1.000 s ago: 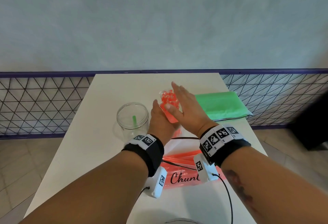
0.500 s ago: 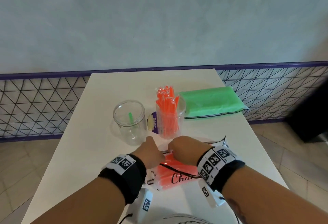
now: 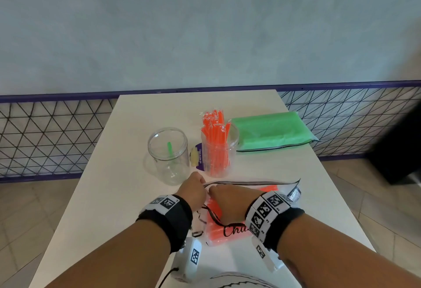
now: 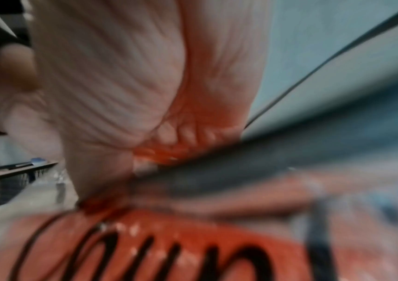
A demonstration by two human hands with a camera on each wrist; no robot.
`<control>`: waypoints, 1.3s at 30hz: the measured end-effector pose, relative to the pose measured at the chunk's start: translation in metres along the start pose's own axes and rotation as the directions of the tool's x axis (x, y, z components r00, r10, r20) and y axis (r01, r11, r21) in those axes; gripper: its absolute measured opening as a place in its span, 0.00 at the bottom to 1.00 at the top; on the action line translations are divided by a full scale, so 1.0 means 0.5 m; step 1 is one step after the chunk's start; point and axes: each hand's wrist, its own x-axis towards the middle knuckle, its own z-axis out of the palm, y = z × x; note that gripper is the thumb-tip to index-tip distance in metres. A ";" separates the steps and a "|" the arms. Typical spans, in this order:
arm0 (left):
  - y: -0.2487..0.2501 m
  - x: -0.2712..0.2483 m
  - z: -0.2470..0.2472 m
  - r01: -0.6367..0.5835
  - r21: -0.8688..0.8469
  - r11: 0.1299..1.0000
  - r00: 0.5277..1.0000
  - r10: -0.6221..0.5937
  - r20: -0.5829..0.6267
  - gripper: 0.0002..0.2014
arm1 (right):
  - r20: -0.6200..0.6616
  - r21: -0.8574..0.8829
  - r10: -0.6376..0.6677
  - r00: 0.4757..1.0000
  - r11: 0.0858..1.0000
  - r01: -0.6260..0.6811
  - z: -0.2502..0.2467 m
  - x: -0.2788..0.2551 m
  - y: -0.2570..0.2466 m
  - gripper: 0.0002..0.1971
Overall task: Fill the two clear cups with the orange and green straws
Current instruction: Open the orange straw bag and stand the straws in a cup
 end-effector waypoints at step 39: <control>0.138 -0.017 -0.078 -0.328 -0.249 0.911 0.940 0.290 -0.179 0.61 | -0.714 0.666 0.532 0.455 0.316 0.676 -0.360 -0.123 0.073 0.12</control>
